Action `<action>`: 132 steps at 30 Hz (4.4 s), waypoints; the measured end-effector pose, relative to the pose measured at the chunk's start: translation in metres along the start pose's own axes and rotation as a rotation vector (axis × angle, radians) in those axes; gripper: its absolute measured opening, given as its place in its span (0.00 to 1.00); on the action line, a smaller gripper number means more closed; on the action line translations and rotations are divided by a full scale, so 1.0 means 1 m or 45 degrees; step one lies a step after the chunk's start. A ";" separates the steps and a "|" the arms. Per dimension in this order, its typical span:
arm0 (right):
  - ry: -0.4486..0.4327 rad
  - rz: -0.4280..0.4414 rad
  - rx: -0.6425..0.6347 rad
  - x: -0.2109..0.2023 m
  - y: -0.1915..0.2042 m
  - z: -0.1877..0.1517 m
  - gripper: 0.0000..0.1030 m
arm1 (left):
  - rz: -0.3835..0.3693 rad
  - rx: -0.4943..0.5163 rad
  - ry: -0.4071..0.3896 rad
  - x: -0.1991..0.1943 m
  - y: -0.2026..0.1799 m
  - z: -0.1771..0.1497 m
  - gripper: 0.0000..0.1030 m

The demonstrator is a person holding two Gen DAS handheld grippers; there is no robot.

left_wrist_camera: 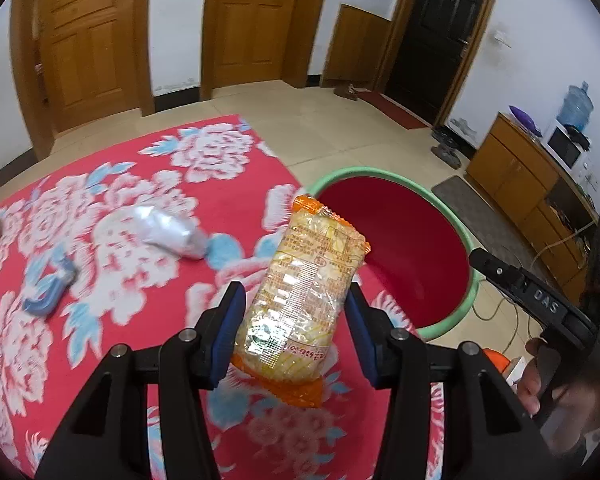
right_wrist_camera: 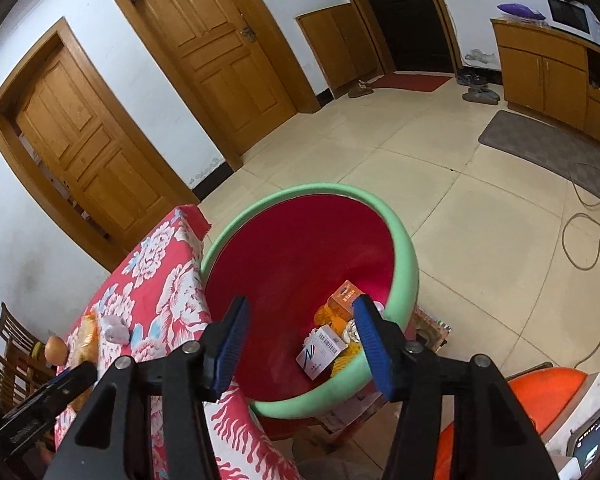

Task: Collect trash
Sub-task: 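Drop the keychain toy into the red tub with the right gripper while the left carries the bread bag, then hold the bread bag over the red tub and open the left gripper, then grasp the blue plastic piece with the left gripper while the right grasps the silver foil item, then carry the foil item over the tub and open the right gripper while the left lifts the blue piece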

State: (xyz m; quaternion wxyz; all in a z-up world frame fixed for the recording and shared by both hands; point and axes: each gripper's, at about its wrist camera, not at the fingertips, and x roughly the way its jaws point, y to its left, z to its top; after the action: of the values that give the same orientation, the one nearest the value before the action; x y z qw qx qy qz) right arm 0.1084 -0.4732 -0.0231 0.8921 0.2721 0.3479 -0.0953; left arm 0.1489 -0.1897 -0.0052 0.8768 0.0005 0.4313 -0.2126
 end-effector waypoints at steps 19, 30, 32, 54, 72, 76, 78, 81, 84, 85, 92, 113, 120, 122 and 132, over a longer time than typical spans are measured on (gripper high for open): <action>-0.039 -0.015 0.086 -0.024 -0.027 0.001 0.61 | -0.059 0.114 0.035 0.063 -0.059 0.032 0.61; -0.046 0.001 0.061 -0.030 -0.013 0.000 0.61 | -0.025 0.066 -0.024 0.038 -0.040 0.030 0.63; -0.048 0.011 0.048 -0.033 -0.009 -0.001 0.61 | -0.013 0.048 -0.033 0.032 -0.033 0.028 0.63; -0.015 0.136 -0.198 -0.055 0.084 -0.020 0.63 | 0.265 -0.134 -0.131 -0.042 0.102 0.008 0.63; 0.084 0.230 -0.484 -0.013 0.197 -0.029 0.66 | 0.429 -0.248 -0.054 -0.035 0.194 -0.022 0.63; 0.129 0.235 -0.539 0.011 0.214 -0.032 0.66 | 0.423 -0.268 -0.036 -0.024 0.201 -0.025 0.63; 0.150 0.235 -0.567 0.026 0.221 -0.035 0.66 | 0.415 -0.273 -0.028 -0.019 0.203 -0.026 0.63; 0.181 0.238 -0.613 0.048 0.229 -0.041 0.66 | 0.400 -0.271 -0.021 -0.013 0.204 -0.028 0.57; 0.216 0.249 -0.660 0.067 0.235 -0.046 0.66 | 0.389 -0.272 -0.017 -0.008 0.205 -0.030 0.49; 0.224 0.253 -0.679 0.073 0.237 -0.048 0.66 | 0.384 -0.274 -0.015 -0.006 0.206 -0.030 0.47; 0.262 0.272 -0.769 0.105 0.252 -0.055 0.65 | 0.378 -0.238 -0.018 0.000 0.202 -0.034 0.38; 0.304 0.233 -0.759 0.110 0.251 -0.061 0.30 | 0.284 -0.206 -0.028 -0.003 0.192 -0.034 0.21; 0.220 0.245 -0.620 0.067 0.225 -0.051 0.30 | 0.269 -0.190 -0.042 -0.011 0.181 -0.032 0.18; 0.199 0.250 -0.589 0.056 0.217 -0.049 0.30 | 0.261 -0.187 -0.049 -0.015 0.177 -0.031 0.18; 0.120 0.266 -0.440 0.012 0.176 -0.047 0.30 | 0.213 -0.126 -0.081 -0.038 0.137 -0.029 0.18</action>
State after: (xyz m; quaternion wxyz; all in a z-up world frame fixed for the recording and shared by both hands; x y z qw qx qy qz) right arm 0.1533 -0.3000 0.0139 0.9132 0.1536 0.3705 0.0718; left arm 0.1579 -0.0454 -0.0201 0.9037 -0.0135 0.4117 -0.1169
